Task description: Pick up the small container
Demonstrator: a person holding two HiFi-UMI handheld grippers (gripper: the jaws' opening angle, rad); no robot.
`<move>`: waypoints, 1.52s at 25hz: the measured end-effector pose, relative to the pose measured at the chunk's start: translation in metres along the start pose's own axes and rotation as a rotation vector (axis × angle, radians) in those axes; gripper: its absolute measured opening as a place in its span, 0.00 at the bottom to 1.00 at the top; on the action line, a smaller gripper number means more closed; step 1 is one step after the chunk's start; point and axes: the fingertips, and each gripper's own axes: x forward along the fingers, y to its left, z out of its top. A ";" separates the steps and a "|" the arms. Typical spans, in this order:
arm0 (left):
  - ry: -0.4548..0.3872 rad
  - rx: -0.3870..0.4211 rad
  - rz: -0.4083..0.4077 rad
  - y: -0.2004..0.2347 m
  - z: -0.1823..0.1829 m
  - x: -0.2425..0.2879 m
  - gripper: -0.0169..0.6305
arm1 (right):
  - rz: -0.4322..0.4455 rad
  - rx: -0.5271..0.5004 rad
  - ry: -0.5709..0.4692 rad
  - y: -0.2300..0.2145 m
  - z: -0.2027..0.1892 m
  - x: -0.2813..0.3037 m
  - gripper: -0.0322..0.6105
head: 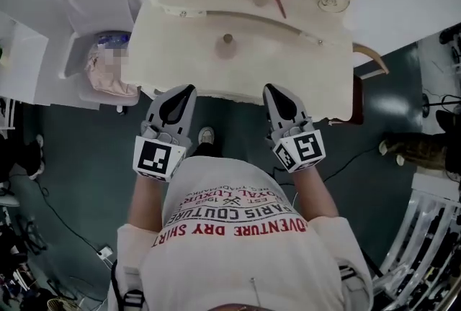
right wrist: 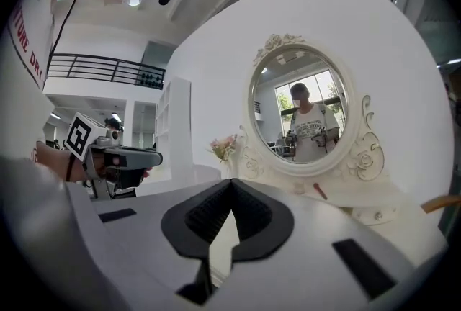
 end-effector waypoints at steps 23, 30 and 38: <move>0.101 -0.082 -0.253 0.050 -0.068 0.170 0.04 | -0.038 0.003 0.119 -0.084 -0.042 0.126 0.05; 0.108 -0.001 -0.293 0.038 -0.107 0.212 0.28 | -0.008 -0.009 0.144 -0.119 -0.075 0.149 0.05; 0.159 0.027 -0.289 0.037 -0.153 0.251 0.36 | 0.019 0.003 0.179 -0.138 -0.098 0.166 0.05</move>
